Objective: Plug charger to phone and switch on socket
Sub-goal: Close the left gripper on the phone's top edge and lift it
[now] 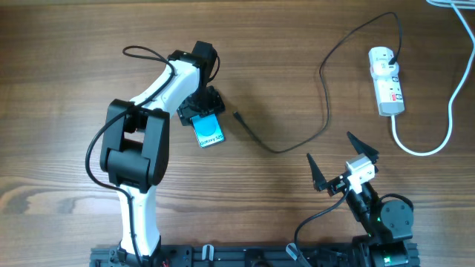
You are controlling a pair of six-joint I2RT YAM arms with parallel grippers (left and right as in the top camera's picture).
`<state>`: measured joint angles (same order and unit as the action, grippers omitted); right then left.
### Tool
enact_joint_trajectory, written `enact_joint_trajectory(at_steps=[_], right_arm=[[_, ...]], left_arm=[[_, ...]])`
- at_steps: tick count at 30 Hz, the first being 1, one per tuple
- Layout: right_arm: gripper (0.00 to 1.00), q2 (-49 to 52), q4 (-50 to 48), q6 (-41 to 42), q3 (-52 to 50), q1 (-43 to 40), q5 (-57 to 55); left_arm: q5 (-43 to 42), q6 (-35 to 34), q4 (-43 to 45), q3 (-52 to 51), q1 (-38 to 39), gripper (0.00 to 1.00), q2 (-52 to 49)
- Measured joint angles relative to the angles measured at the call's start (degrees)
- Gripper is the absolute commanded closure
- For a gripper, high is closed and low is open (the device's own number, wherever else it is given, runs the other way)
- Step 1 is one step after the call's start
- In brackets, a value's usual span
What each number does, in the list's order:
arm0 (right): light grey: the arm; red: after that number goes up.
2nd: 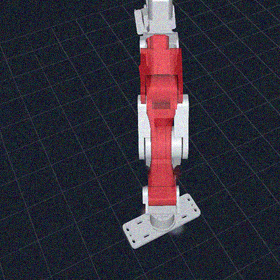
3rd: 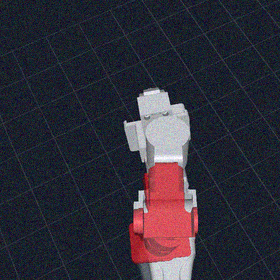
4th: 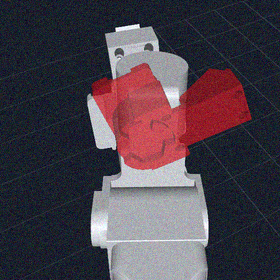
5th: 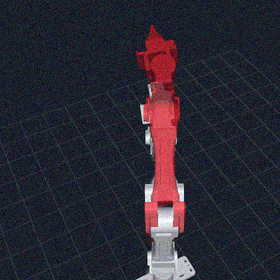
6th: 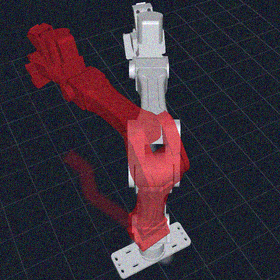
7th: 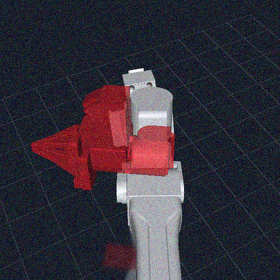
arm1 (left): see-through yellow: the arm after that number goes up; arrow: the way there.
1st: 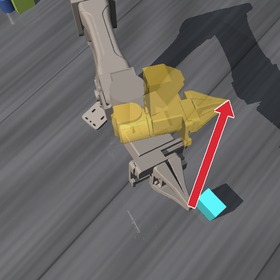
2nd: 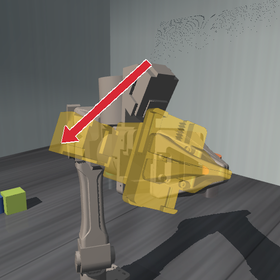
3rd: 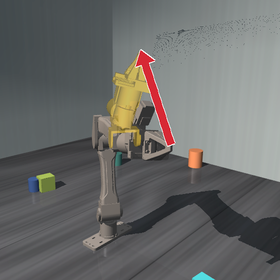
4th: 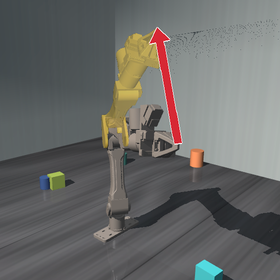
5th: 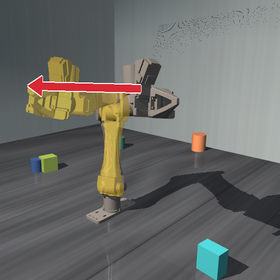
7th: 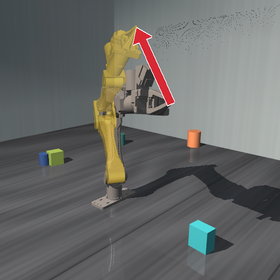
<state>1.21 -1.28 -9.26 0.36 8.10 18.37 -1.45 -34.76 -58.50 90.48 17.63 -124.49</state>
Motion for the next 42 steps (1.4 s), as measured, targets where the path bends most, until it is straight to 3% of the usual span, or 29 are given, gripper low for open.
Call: enact_joint_trajectory(at_steps=[42], right_arm=[[0.00,0.0,0.0,0.0,0.0,0.0,0.0]], left_arm=[[0.0,0.0,0.6,0.0,0.7,0.31,0.0]])
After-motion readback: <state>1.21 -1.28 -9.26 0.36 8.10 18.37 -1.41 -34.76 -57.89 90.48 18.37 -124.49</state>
